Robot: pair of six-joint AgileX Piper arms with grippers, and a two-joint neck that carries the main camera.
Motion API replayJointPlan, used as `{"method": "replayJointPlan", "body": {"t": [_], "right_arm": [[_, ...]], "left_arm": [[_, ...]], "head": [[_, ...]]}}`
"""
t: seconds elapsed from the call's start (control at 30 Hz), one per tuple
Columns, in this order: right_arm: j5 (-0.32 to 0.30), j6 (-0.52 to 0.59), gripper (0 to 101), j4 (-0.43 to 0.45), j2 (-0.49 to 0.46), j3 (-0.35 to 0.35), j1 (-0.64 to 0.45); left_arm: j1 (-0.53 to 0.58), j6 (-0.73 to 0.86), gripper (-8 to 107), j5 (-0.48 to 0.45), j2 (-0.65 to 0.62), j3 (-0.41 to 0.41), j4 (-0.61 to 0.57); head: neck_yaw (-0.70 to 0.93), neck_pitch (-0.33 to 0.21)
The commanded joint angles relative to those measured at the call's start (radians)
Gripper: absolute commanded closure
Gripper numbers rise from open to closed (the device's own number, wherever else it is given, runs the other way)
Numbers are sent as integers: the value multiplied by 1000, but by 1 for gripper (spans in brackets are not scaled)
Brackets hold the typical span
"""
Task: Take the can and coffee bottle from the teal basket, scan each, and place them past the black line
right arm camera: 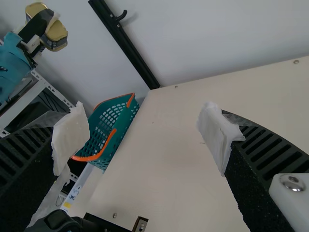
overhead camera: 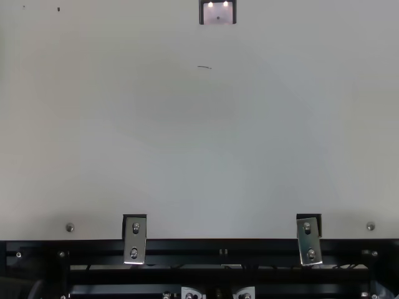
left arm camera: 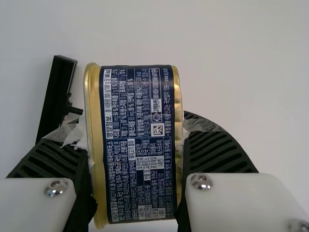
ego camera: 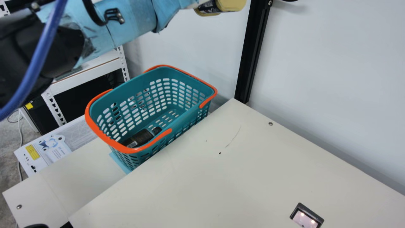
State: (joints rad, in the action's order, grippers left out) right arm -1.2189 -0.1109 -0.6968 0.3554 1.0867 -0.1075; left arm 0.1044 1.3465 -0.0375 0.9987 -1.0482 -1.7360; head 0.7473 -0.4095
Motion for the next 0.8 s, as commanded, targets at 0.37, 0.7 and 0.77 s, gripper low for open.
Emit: {"method": "replayJointPlan", "body": {"t": [0.37, 0.7, 0.77], "right_arm": [[0, 0, 0, 0, 0, 0, 0], [0, 0, 0, 0, 0, 0, 0], [0, 0, 0, 0, 0, 0, 0]], "left_arm": [[78, -215, 89, 63, 134, -162, 321], [215, -247, 89, 234, 392, -322, 666], [237, -260, 89, 260, 430, -355, 776]], "head": [[11, -27], [11, -27], [11, -27]]}}
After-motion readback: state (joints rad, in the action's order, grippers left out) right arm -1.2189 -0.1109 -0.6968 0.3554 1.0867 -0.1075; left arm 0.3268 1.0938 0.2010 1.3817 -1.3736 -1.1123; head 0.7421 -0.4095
